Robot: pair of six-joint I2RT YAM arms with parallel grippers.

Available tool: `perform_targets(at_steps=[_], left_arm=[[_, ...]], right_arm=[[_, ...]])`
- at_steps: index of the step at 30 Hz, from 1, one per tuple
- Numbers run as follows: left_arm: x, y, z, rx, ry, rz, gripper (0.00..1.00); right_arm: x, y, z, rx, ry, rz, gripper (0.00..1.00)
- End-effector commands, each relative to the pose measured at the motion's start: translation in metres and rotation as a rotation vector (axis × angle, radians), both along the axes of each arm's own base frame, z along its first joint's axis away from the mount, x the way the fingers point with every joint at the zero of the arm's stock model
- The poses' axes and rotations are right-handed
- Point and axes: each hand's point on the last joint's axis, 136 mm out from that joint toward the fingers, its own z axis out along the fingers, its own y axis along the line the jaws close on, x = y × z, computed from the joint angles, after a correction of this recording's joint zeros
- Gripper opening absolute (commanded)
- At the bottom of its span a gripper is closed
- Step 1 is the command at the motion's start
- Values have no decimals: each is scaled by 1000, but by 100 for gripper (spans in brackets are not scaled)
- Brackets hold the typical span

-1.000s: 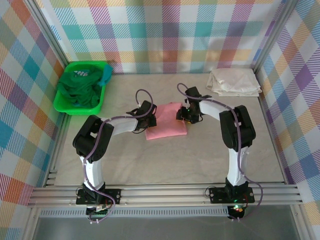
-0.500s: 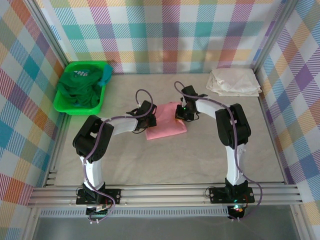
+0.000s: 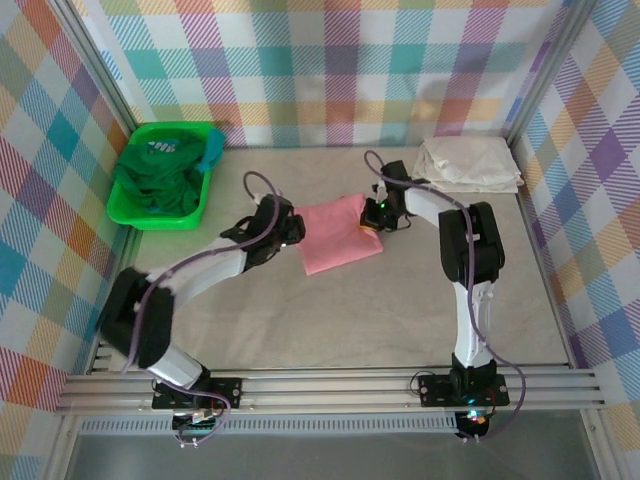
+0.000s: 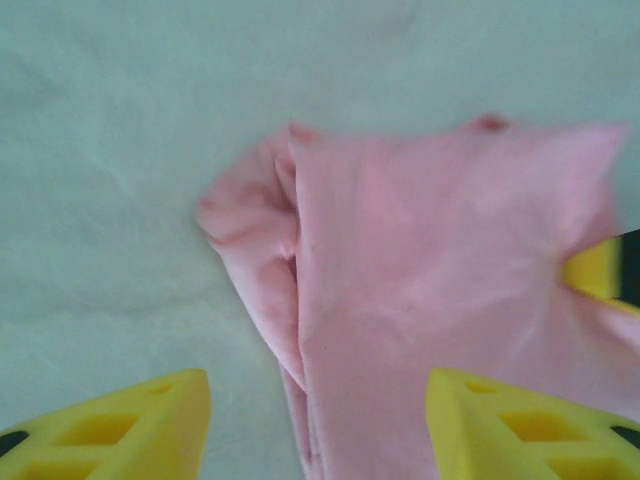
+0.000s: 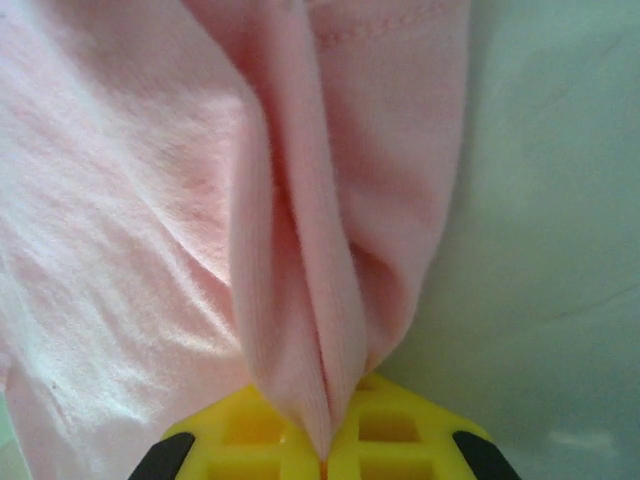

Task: Fold and stack the t-shirts

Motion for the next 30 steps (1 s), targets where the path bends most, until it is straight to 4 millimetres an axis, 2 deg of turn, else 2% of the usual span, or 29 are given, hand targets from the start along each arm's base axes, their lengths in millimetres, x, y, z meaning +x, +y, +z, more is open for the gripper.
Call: perform_targets(at_steps=[1,4,7,11,14,16,20,30], left_arm=[[-10,22,21,19,-46,56,60],[-20,21,25,27,-41,12,61],[-27,18,27,73,-48,-28,61],[-31,18,27,91,-34,-40,61],[-32,22,26,109,-35,-34,61],[-31,24,27,117,-39,-21,61],[-36,27,20,142,-5,-24,61],[-36,32,4,176,31,-10,61]], right_arm=[[21,-35,17,-106,-55,35,0],[46,-62,39,-183,-124,47,0],[75,-98,57,-302,-186,16,0],[111,-133,80,-332,-242,-29,0],[131,-154,95,-396,-284,-40,0],[145,-160,104,-411,-339,-26,0],[160,-177,126,-474,-418,-21,0],[180,-217,188,-606,-616,-50,0]])
